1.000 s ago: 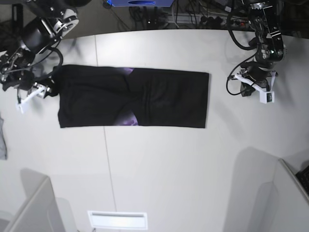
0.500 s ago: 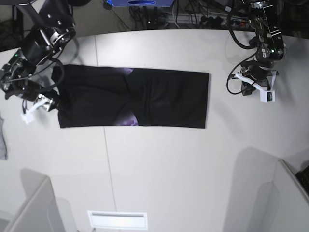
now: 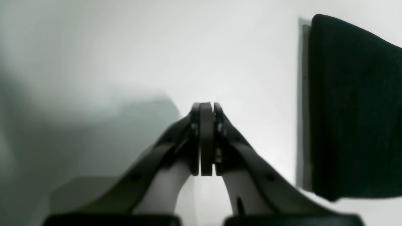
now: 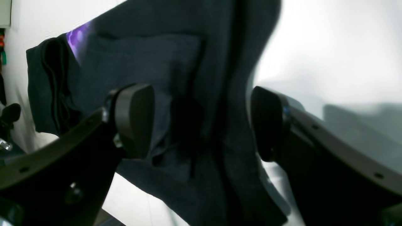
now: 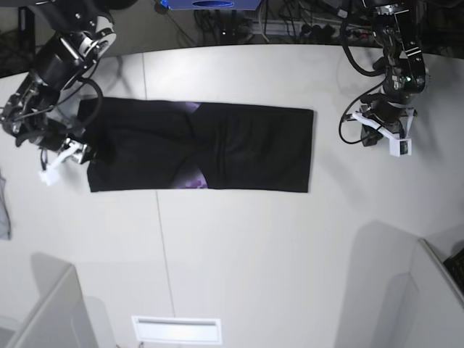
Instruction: Fold the T-shirt properly
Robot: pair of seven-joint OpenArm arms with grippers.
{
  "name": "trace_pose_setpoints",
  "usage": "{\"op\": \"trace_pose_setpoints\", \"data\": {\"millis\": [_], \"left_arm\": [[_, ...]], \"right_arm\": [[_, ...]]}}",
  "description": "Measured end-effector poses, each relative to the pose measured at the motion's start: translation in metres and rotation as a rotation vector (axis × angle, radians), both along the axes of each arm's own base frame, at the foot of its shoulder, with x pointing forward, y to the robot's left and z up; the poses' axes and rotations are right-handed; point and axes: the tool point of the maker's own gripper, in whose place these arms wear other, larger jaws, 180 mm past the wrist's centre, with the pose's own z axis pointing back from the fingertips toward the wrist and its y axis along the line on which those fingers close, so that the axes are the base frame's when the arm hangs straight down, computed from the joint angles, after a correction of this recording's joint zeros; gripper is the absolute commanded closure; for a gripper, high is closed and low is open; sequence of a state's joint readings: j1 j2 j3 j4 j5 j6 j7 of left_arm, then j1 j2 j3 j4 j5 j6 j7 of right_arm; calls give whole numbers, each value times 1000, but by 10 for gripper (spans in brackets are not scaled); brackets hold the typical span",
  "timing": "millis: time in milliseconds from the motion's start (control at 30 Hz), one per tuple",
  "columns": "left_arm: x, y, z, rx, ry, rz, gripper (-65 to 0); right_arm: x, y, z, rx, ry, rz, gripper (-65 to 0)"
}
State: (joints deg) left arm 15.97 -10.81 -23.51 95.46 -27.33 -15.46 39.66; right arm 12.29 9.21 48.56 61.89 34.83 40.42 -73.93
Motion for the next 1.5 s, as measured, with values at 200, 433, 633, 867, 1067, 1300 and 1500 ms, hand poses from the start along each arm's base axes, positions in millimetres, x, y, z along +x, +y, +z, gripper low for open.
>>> {"op": "trace_pose_setpoints", "data": {"millis": [200, 433, 633, 867, 1067, 1300, 1500], "left_arm": [[6, -26, -28, -62, 62, -53, 0], [27, -35, -34, -92, 42, -67, 0], [34, -51, -33, -103, 41, -109, 0], [33, -55, -33, -103, 43, -120, 0], [34, -75, -36, -112, 47, -170, 0], [42, -101, -34, -118, 46, -246, 0], [50, -118, -31, -111, 50, -299, 0]], "right_arm": [[-2, 9, -1, 36, -22, -4, -459], [-3, 13, -3, 19, -24, 30, -414], [-5, 20, -8, 19, -32, 31, -272], [-5, 15, -13, 1, -22, -9, -105], [2, 22, -14, -59, -23, 39, 0], [10, 23, -3, -146, 34, -1, 0], [0, 7, 10, -267, 64, 18, 0]]}}
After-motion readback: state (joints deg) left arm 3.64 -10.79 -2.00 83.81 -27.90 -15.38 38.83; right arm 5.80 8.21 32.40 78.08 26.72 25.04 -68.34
